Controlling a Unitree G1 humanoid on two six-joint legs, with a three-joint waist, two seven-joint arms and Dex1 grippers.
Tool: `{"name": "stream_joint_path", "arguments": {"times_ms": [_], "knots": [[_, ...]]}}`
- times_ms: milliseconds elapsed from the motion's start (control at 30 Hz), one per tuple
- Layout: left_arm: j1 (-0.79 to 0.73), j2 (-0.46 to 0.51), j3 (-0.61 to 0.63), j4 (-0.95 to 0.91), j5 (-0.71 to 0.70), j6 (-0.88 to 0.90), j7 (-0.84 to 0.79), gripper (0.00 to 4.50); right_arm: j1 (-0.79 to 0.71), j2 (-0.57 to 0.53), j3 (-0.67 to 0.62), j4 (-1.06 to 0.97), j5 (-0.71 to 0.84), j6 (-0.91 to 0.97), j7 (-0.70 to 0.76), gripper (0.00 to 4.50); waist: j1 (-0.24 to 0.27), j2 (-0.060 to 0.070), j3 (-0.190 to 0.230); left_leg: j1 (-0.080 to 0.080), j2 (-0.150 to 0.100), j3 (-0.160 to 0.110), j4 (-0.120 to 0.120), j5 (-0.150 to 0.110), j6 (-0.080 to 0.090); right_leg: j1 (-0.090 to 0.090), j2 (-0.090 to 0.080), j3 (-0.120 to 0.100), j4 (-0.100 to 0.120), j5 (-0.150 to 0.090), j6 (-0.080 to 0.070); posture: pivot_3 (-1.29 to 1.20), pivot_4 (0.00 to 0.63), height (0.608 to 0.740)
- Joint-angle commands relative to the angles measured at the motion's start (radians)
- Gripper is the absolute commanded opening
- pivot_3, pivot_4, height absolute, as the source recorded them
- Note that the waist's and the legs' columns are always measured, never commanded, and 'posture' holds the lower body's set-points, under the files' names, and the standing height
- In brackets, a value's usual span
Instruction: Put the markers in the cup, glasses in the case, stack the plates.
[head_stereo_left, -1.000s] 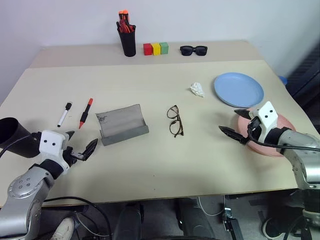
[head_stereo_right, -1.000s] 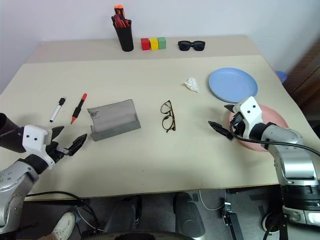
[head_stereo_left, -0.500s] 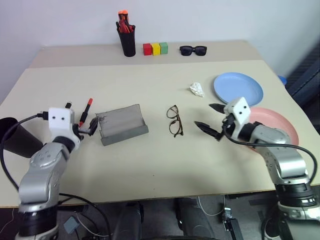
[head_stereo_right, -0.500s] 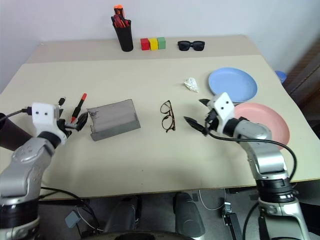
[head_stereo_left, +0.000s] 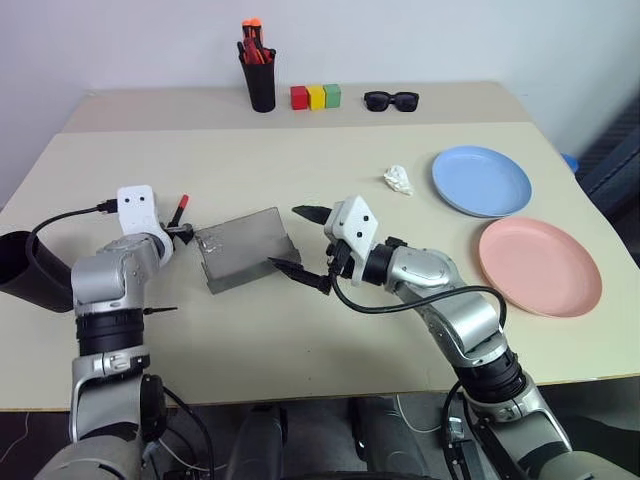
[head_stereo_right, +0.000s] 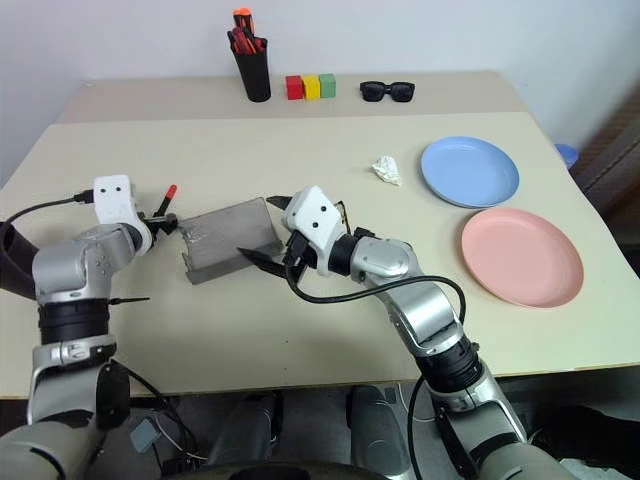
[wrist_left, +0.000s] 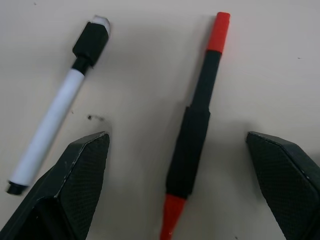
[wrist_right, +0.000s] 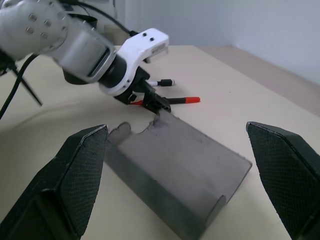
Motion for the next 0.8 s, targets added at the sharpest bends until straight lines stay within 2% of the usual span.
{"name": "stream_joint_path", "arguments": {"times_ms": [33, 133, 300, 367, 500, 600, 800], "knots": [[-0.039, 0.017, 0.031, 0.049, -0.009, 0.027, -0.020, 4.46, -0.003, 0.015, 0.002, -0.017, -0.008, -0.033, -0.001, 4.50, -0.002, 0.000, 0.000, 0.000, 0.000, 0.000, 0.000, 0.000, 0.000, 0.000, 0.000, 0.000, 0.000, 0.000, 0.000, 0.00, 0.150, 0.740], [-0.057, 0.020, 0.052, 0.072, -0.011, 0.020, -0.030, 3.62, 0.005, 0.019, 0.006, -0.008, -0.010, -0.046, 0.008, 4.50, -0.002, 0.000, 0.000, 0.000, 0.000, 0.000, 0.000, 0.000, 0.000, 0.000, 0.000, 0.000, 0.001, 0.000, 0.000, 0.00, 0.150, 0.740], [-0.052, 0.030, 0.055, 0.050, -0.007, -0.009, -0.045, 1.15, 0.002, 0.047, 0.014, 0.008, -0.018, -0.050, 0.001, 4.50, -0.002, 0.000, 0.000, 0.000, 0.000, 0.000, 0.000, 0.000, 0.000, 0.000, 0.000, 0.000, 0.001, 0.000, 0.000, 0.00, 0.150, 0.740], [-0.045, 0.025, 0.048, 0.010, -0.002, -0.076, -0.054, 0.07, -0.001, 0.054, 0.014, 0.016, -0.022, -0.054, 0.001, 4.50, -0.002, 0.000, 0.000, 0.000, 0.000, 0.000, 0.000, 0.000, 0.000, 0.000, 0.000, 0.000, 0.001, 0.000, 0.000, 0.00, 0.150, 0.740], [0.009, 0.034, 0.002, -0.140, 0.086, -0.433, -0.049, 0.03, -0.008, 0.064, 0.015, 0.030, -0.032, -0.067, 0.004, 4.50, -0.001, 0.000, 0.000, 0.000, 0.000, 0.000, -0.001, 0.001, -0.001, 0.000, 0.000, 0.000, 0.000, 0.000, 0.000, 0.00, 0.150, 0.740], [0.052, 0.039, 0.093, -0.288, 0.095, -0.629, -0.014, 0.03, -0.009, 0.063, 0.013, 0.032, -0.033, -0.072, 0.011, 4.50, 0.000, -0.001, 0.000, 0.000, 0.000, 0.000, -0.002, 0.002, -0.003, -0.001, -0.001, 0.000, 0.000, 0.000, 0.000, 0.00, 0.150, 0.740], [0.252, 0.067, 0.321, -0.520, 0.174, -0.671, 0.113, 0.03, -0.014, 0.065, 0.008, 0.049, -0.021, -0.081, 0.034, 4.50, -0.012, 0.000, 0.000, 0.002, 0.000, 0.001, -0.005, 0.002, -0.003, -0.001, -0.001, 0.001, 0.000, 0.000, -0.001, 0.00, 0.150, 0.740]]}}
